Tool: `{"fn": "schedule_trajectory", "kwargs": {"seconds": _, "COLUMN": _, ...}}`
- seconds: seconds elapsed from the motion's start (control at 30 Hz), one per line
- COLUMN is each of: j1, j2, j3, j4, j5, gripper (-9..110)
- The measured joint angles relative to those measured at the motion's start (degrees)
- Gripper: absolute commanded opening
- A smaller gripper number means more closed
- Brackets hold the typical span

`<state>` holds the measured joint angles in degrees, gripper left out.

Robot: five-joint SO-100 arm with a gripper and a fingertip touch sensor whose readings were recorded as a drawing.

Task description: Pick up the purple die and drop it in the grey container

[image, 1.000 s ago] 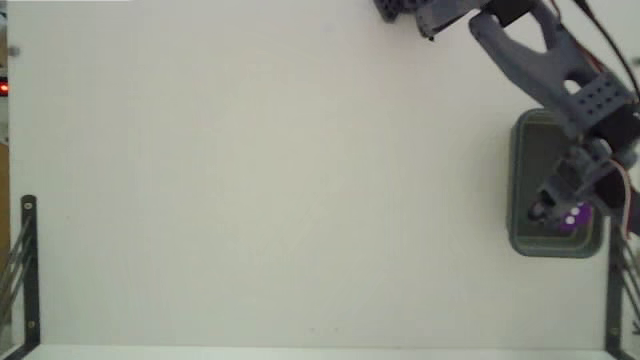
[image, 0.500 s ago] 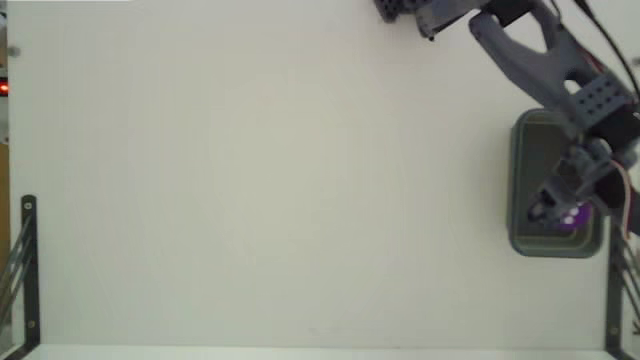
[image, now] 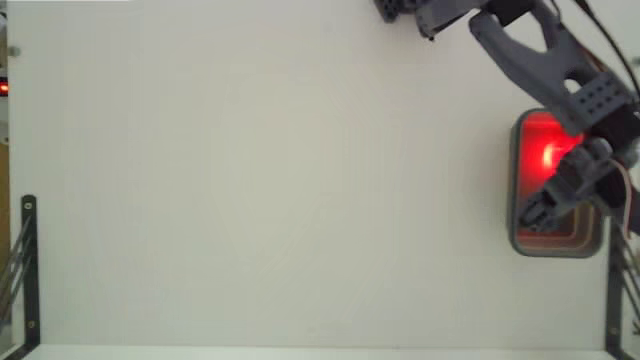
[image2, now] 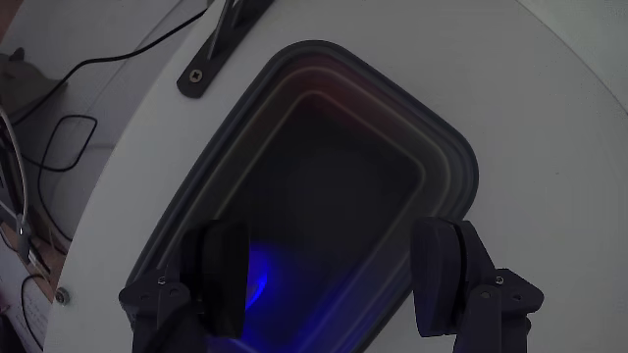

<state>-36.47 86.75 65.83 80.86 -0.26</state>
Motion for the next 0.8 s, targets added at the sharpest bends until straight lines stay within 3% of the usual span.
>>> {"fn": "schedule_trajectory", "kwargs": {"seconds": 0.8, "j1": 0.09, "j2": 0.00, "j3": 0.62, "j4": 0.00, "j5": 0.00, "gripper": 110}}
